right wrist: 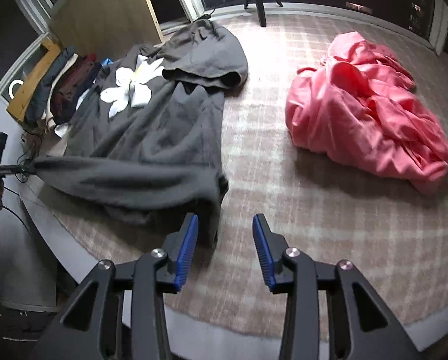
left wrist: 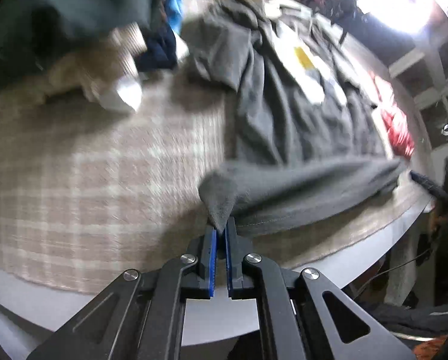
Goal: Fold clothes
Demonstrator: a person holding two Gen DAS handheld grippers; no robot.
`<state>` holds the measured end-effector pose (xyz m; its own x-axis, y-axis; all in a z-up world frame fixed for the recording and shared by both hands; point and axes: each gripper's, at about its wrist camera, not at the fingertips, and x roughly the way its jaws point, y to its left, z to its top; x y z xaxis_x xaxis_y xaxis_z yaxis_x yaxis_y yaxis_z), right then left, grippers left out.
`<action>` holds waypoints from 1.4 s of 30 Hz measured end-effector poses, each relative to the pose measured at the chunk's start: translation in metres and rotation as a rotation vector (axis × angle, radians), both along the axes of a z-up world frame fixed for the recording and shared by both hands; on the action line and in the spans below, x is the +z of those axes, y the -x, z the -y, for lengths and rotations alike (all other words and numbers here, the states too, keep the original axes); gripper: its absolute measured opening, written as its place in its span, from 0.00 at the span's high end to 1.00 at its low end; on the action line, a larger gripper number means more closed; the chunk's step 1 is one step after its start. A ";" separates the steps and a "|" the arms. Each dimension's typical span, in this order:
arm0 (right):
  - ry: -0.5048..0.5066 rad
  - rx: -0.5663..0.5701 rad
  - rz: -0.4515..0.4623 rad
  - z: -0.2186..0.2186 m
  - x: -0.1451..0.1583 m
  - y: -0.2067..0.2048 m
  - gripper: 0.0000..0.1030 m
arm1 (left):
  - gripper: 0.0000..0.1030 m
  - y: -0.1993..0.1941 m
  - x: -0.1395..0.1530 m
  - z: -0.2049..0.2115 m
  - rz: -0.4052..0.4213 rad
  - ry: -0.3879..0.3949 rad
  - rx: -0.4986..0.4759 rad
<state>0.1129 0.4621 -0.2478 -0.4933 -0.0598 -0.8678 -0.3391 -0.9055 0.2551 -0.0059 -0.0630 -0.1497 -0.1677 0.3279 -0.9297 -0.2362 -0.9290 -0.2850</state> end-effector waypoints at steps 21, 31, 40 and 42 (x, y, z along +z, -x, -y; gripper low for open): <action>0.085 0.008 -0.033 -0.042 -0.006 0.074 0.72 | 0.95 0.064 -0.022 -0.034 0.034 0.134 -0.019; 0.238 -0.022 0.079 -0.042 -0.014 0.059 0.63 | 0.95 0.061 -0.028 -0.035 0.055 0.127 -0.035; 0.246 0.045 0.063 -0.005 -0.003 0.029 0.93 | 0.96 0.005 -0.018 -0.021 0.049 0.105 -0.045; 0.242 0.021 0.022 0.004 0.014 0.003 0.93 | 0.96 -0.036 -0.013 -0.004 0.084 0.080 -0.001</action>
<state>0.1096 0.4581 -0.2336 -0.4708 -0.2770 -0.8376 -0.3286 -0.8261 0.4579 0.0297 -0.0594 -0.1627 -0.0883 0.2520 -0.9637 -0.2155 -0.9494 -0.2285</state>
